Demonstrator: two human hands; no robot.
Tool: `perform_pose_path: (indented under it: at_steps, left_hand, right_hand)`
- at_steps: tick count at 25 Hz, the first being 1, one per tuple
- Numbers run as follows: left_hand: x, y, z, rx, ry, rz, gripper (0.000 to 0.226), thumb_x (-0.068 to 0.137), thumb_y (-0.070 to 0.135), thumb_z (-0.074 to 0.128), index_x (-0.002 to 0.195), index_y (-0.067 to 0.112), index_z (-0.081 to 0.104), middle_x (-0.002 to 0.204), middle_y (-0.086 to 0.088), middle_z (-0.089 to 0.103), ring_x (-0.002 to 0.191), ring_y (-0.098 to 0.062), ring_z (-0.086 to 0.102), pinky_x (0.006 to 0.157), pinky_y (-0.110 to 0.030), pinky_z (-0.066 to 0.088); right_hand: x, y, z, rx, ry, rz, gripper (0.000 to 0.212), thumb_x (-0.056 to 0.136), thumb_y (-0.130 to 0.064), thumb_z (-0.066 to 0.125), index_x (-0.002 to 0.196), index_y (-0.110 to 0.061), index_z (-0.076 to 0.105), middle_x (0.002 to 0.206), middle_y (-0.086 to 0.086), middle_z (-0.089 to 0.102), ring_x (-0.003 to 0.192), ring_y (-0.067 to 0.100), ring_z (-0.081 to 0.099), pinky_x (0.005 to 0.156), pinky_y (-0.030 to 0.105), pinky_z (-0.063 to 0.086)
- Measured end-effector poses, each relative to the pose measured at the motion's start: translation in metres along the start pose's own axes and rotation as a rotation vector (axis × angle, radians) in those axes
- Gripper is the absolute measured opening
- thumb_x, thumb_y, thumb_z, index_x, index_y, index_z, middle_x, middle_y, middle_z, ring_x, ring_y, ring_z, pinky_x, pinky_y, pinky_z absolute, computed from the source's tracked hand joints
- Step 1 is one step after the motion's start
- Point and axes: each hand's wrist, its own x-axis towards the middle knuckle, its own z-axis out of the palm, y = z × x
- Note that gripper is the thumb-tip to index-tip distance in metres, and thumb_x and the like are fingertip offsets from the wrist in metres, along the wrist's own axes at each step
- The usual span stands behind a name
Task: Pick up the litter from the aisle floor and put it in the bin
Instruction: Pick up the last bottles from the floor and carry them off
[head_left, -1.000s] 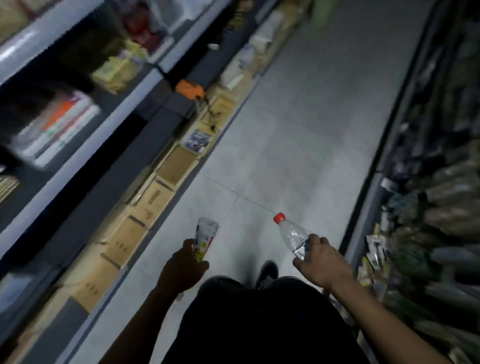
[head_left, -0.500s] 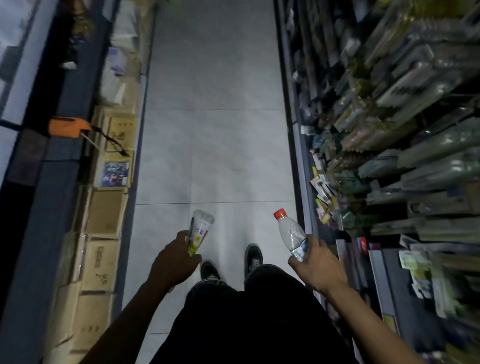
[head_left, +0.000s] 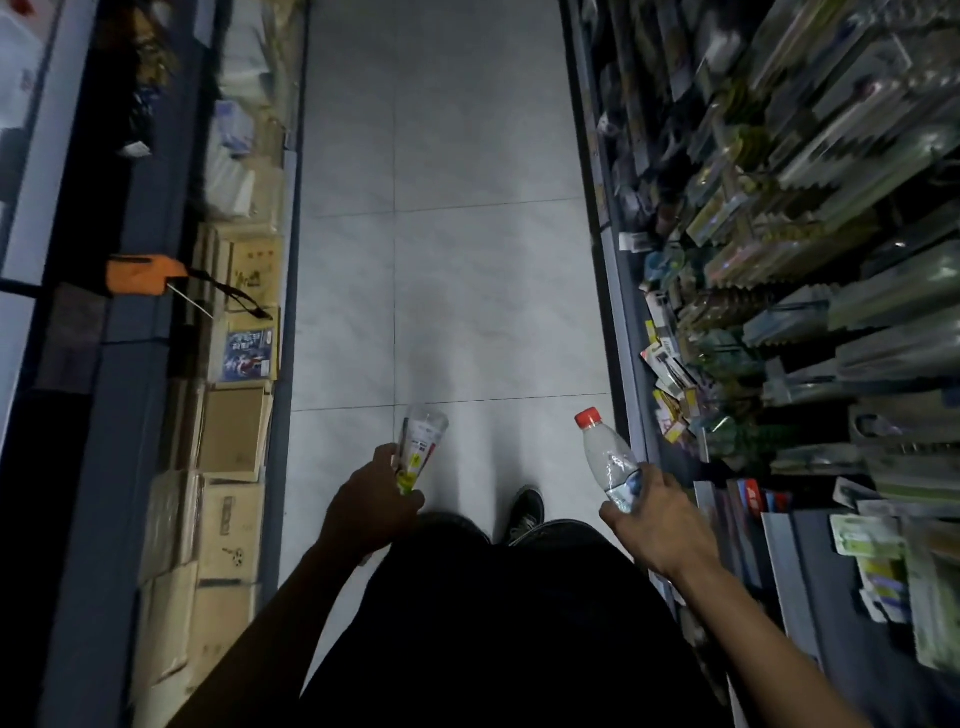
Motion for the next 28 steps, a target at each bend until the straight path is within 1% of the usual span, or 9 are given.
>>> perform_pose_path:
  at_steps: [2, 5, 9, 11, 14, 18, 22, 25, 28]
  left_hand:
    - [0.003, -0.002, 0.000, -0.034, 0.003, -0.034, 0.069, 0.084, 0.033, 0.074, 0.144, 0.021, 0.042, 0.117, -0.005, 0.070, 0.086, -0.018, 0.059, 0.072, -0.029, 0.044]
    - [0.012, -0.014, -0.008, -0.074, 0.001, -0.101, 0.066, 0.088, 0.033, 0.075, 0.143, 0.018, 0.041, 0.122, -0.007, 0.068, 0.090, -0.019, 0.061, 0.078, -0.033, 0.052]
    - [0.041, -0.021, -0.035, -0.158, -0.017, -0.231, 0.068, 0.089, 0.030, 0.074, 0.146, 0.018, 0.037, 0.122, -0.008, 0.067, 0.087, -0.019, 0.060, 0.069, -0.026, 0.044]
    - [0.069, -0.021, -0.054, -0.175, -0.008, -0.294, 0.069, 0.088, 0.030, 0.073, 0.145, 0.021, 0.037, 0.120, -0.008, 0.067, 0.086, -0.023, 0.062, 0.072, -0.032, 0.047]
    - [0.129, -0.009, -0.097, -0.186, 0.019, -0.317, 0.069, 0.085, 0.031, 0.074, 0.144, 0.022, 0.039, 0.122, -0.010, 0.068, 0.094, -0.028, 0.065, 0.080, -0.036, 0.050]
    - [0.218, 0.037, -0.174, -0.160, 0.071, -0.259, 0.069, 0.083, 0.030, 0.075, 0.143, 0.021, 0.041, 0.117, -0.011, 0.070, 0.086, -0.025, 0.062, 0.079, -0.035, 0.051]
    - [0.319, 0.106, -0.253, -0.024, 0.083, -0.094, 0.072, 0.083, 0.035, 0.074, 0.145, 0.021, 0.040, 0.127, -0.011, 0.067, 0.108, -0.034, 0.066, 0.086, -0.039, 0.051]
    - [0.389, 0.163, -0.298, 0.054, 0.113, -0.020, 0.072, 0.085, 0.035, 0.073, 0.146, 0.020, 0.040, 0.130, -0.011, 0.066, 0.110, -0.035, 0.066, 0.085, -0.039, 0.050]
    - [0.466, 0.220, -0.331, 0.107, 0.106, 0.037, 0.073, 0.084, 0.037, 0.073, 0.146, 0.021, 0.039, 0.128, -0.011, 0.067, 0.108, -0.035, 0.066, 0.081, -0.038, 0.049]
  right_hand:
    - [0.020, -0.014, -0.011, -0.007, -0.013, -0.039, 0.056, 0.081, -0.050, 0.070, 0.124, -0.021, 0.049, 0.124, 0.008, 0.057, 0.109, 0.033, 0.062, 0.091, 0.042, 0.052]
    - [0.055, -0.051, -0.033, -0.046, -0.027, -0.122, 0.060, 0.081, -0.051, 0.070, 0.128, -0.020, 0.048, 0.123, 0.009, 0.058, 0.107, 0.034, 0.062, 0.088, 0.041, 0.051]
    - [0.119, -0.128, -0.069, -0.114, -0.028, -0.238, 0.059, 0.081, -0.051, 0.068, 0.127, -0.021, 0.048, 0.124, 0.008, 0.057, 0.108, 0.033, 0.062, 0.085, 0.040, 0.050]
    - [0.152, -0.169, -0.085, -0.116, -0.018, -0.270, 0.057, 0.081, -0.050, 0.068, 0.126, -0.021, 0.049, 0.122, 0.007, 0.057, 0.107, 0.033, 0.062, 0.087, 0.040, 0.051]
    - [0.201, -0.227, -0.107, -0.128, -0.007, -0.260, 0.060, 0.078, -0.054, 0.066, 0.126, -0.023, 0.048, 0.123, 0.006, 0.057, 0.107, 0.034, 0.063, 0.090, 0.043, 0.053]
    - [0.247, -0.276, -0.144, -0.137, -0.052, -0.180, 0.065, 0.075, -0.057, 0.063, 0.129, -0.023, 0.047, 0.124, 0.009, 0.059, 0.109, 0.036, 0.062, 0.091, 0.046, 0.053]
    - [0.299, -0.297, -0.188, -0.112, -0.041, -0.061, 0.069, 0.079, -0.060, 0.065, 0.132, -0.021, 0.045, 0.126, 0.015, 0.060, 0.111, 0.039, 0.064, 0.093, 0.045, 0.053]
    - [0.337, -0.304, -0.220, -0.066, -0.003, 0.016, 0.065, 0.084, -0.061, 0.066, 0.128, -0.019, 0.045, 0.124, 0.018, 0.062, 0.112, 0.040, 0.064, 0.091, 0.044, 0.051]
    - [0.396, -0.319, -0.260, -0.047, 0.011, 0.059, 0.061, 0.086, -0.055, 0.067, 0.128, -0.017, 0.045, 0.125, 0.021, 0.063, 0.113, 0.040, 0.064, 0.089, 0.042, 0.049]
